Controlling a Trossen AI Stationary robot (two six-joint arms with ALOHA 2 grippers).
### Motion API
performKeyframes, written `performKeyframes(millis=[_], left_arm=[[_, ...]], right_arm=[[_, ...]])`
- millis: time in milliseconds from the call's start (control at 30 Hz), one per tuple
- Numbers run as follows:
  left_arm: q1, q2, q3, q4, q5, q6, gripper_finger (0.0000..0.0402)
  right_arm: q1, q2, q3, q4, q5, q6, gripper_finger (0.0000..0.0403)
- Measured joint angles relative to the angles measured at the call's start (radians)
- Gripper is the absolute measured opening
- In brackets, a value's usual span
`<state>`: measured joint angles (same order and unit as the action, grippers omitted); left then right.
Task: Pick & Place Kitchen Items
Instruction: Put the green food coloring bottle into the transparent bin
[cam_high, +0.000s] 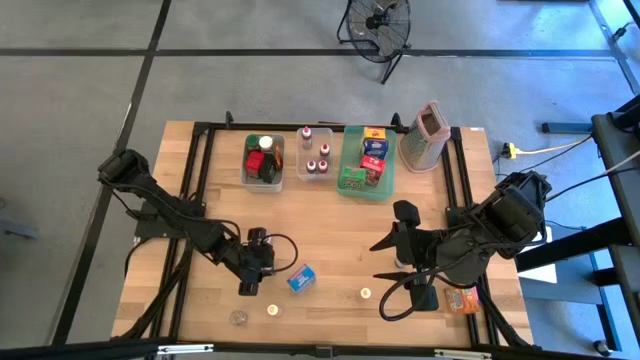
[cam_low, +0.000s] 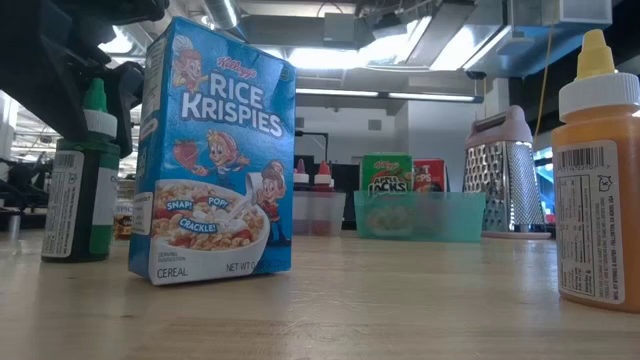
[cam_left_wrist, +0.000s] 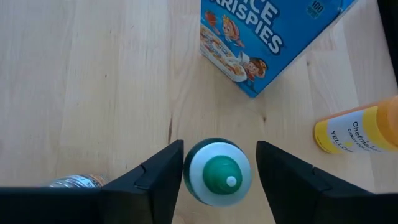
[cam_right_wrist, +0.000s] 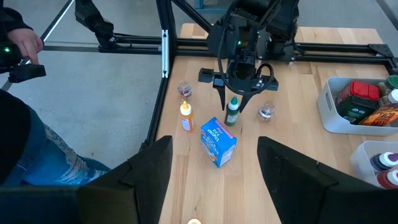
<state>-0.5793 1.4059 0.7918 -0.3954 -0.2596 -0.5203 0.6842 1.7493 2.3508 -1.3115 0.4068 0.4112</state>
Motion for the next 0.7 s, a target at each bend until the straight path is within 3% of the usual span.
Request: performKeyframes(millis=[333,700], left_arm=[[0.0,0.0,0.0,0.0,0.001,-0.021,0.0143],[0.0,-0.001,0.0,0.008,0.019,-0.048,0.0113]], right_arm=[[0.0,0.0,0.0,-0.001,0.0,0.0,0.0238],[0.0,0.0,0.0,-0.001,-0.041,0.0,0.0238]])
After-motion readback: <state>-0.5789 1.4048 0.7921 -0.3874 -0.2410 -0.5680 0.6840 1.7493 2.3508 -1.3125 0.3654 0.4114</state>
